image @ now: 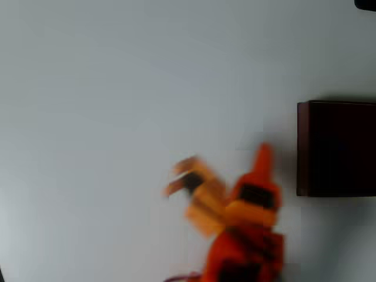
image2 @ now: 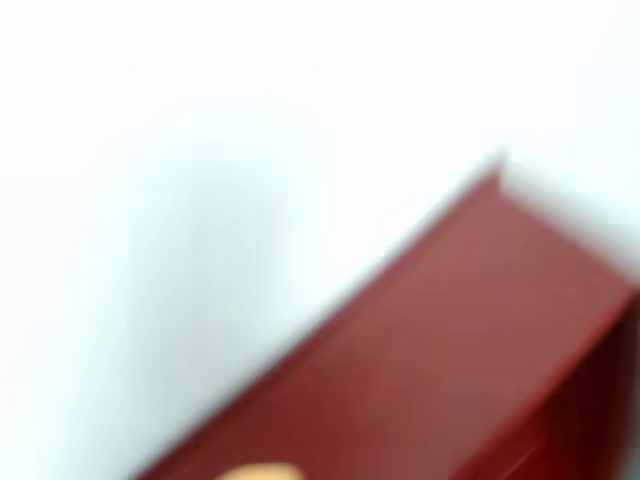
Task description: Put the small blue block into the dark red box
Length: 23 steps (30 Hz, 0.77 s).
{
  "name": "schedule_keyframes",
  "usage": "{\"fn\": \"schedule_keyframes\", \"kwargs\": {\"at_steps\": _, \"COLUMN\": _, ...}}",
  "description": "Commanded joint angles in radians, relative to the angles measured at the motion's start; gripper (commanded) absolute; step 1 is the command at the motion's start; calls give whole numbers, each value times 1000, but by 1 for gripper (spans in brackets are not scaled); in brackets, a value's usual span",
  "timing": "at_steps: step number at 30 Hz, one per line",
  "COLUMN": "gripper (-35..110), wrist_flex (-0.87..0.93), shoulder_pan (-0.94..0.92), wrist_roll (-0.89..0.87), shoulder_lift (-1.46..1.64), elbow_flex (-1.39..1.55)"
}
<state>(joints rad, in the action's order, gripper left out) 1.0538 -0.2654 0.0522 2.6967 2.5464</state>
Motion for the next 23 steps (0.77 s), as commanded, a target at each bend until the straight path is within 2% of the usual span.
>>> {"fn": "schedule_keyframes", "kwargs": {"at_steps": 1, "gripper": 20, "wrist_flex": 91, "shoulder_pan": 210, "wrist_roll": 71, "shoulder_lift": 442, "elbow_flex": 172}}
{"fn": "schedule_keyframes", "kwargs": {"at_steps": 3, "gripper": 18, "wrist_flex": 179, "shoulder_pan": 267, "wrist_roll": 32, "shoulder_lift": 663, "elbow_flex": 265}}
{"fn": "schedule_keyframes", "kwargs": {"at_steps": 9, "gripper": 12, "wrist_flex": 247, "shoulder_pan": 405, "wrist_roll": 49, "shoulder_lift": 660, "elbow_flex": 359}}
{"fn": "schedule_keyframes", "kwargs": {"at_steps": 14, "gripper": 0, "wrist_flex": 255, "shoulder_pan": 428, "wrist_roll": 25, "shoulder_lift": 660, "elbow_flex": 425}}
{"fn": "schedule_keyframes", "kwargs": {"at_steps": 23, "gripper": 0, "wrist_flex": 256, "shoulder_pan": 451, "wrist_roll": 66, "shoulder_lift": 660, "elbow_flex": 466}}
